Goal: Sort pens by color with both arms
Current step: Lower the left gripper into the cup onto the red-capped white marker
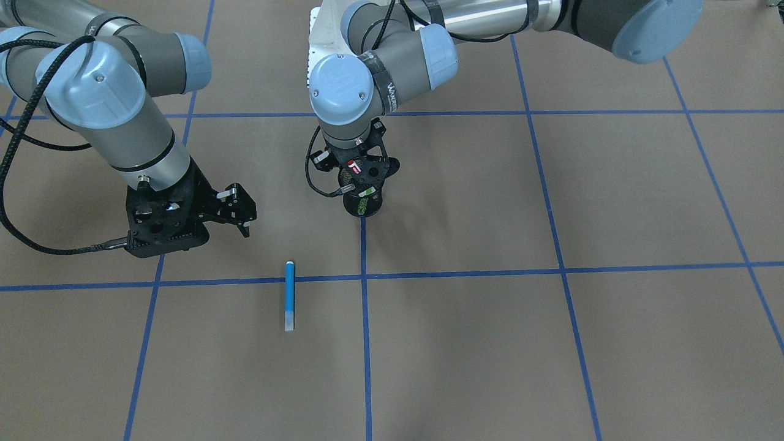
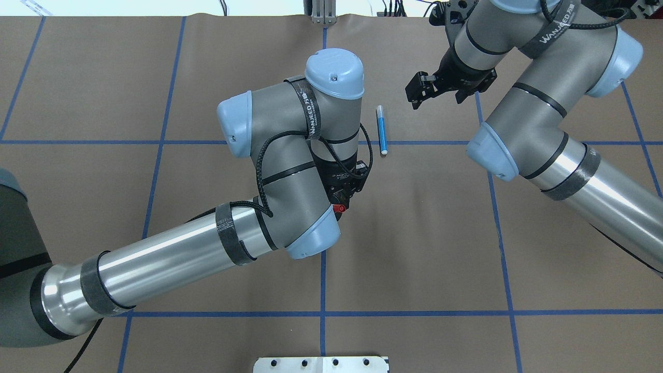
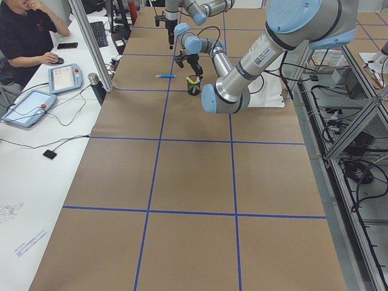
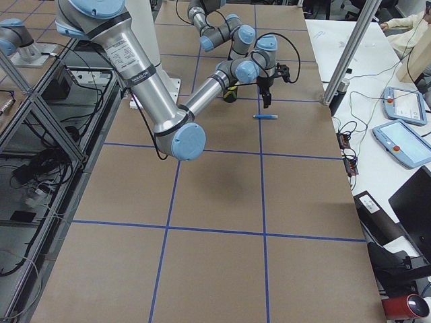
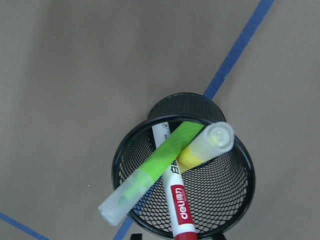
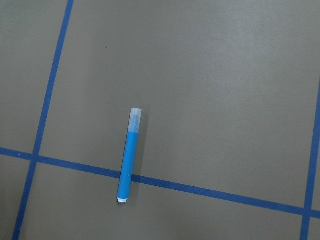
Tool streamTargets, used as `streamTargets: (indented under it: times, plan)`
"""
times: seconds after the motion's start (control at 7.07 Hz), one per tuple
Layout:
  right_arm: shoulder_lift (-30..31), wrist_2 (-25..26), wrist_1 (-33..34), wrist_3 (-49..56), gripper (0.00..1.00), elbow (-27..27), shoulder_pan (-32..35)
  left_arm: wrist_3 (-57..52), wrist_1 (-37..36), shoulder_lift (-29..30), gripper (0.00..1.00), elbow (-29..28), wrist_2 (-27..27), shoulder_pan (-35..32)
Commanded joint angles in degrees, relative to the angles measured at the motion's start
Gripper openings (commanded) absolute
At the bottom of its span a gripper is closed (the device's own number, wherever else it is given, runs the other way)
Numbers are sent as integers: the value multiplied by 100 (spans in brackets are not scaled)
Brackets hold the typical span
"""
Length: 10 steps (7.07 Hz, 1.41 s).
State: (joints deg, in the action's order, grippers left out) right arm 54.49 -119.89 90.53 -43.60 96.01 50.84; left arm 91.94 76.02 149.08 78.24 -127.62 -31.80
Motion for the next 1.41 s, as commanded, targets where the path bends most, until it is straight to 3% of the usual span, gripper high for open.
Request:
streamTargets:
  times: [0.0,1.27]
  plan:
    - [0,1,-9,-8,99,-3,-4,-10,-17,-142,45,208,-9,-2]
    - [9,1,-9,18,99,-12,-4,-10,-122,-160,21,306,-17,-2]
